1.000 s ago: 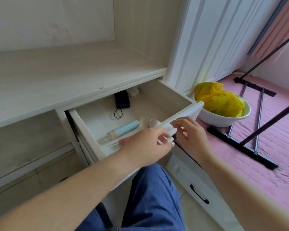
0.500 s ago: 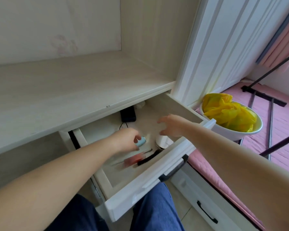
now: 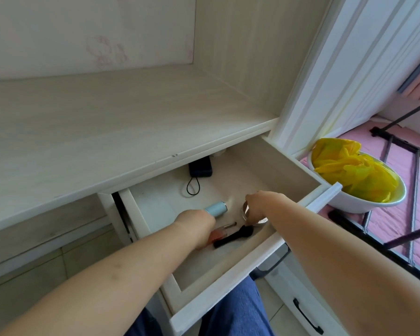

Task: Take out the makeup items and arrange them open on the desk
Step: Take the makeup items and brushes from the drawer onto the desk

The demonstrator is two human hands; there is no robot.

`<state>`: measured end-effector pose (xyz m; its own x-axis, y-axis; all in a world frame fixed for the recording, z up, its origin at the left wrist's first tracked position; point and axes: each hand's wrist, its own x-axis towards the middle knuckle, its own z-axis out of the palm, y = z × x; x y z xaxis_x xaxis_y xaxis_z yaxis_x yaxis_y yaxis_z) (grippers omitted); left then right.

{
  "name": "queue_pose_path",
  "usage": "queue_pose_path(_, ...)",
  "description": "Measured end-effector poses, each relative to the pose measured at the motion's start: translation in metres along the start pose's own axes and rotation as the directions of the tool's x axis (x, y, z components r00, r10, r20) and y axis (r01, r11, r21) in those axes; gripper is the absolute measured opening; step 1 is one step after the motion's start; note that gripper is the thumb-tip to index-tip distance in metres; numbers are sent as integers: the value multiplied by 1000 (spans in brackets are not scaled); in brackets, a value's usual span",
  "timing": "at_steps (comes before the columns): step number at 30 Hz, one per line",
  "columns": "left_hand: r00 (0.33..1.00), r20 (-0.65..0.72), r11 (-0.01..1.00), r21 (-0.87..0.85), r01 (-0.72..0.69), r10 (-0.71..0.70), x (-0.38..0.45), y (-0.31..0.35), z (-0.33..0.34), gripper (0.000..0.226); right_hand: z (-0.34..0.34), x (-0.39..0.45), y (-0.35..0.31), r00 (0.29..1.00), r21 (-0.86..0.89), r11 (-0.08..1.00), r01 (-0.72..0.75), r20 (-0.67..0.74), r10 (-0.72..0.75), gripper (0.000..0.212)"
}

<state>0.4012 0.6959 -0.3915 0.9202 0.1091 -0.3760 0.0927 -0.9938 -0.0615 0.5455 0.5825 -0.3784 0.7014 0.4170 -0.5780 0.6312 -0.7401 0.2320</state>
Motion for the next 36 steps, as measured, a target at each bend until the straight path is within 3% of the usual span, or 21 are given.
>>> queue_pose_path(4, 999, 42, 998, 63, -4, 1, 3, 5, -1, 26, -1, 5, -3, 999, -19, 999, -39, -31, 38, 68)
queue_pose_path(10, 998, 50, 989, 142, -42, 35, 5, 13, -2, 32, 4, 10, -3, 994, -2, 996, -94, 59, 94, 74)
queue_pose_path(16, 1000, 26, 1000, 4, -15, 15, 0, 8, -2, 25, -2, 1, -4, 996, 90, 993, -81, -32, 84, 68)
queue_pose_path(21, 991, -134, 985, -172, 1, -24, -19, -13, -15, 15, -11, -19, -8, 978, 211, 973, 90, -204, -46, 58)
queue_pose_path(29, 942, -284, 911, -409, 50, -180, -81, -57, -43, 26, -37, -74, -29, 874, 56, 968, 243, -446, -193, 69)
queue_pose_path(36, 836, -358, 709, -704, 52, -416, -171, -101, -58, 26, -88, -128, -86, 706, -2, 894, 447, -612, -355, 57)
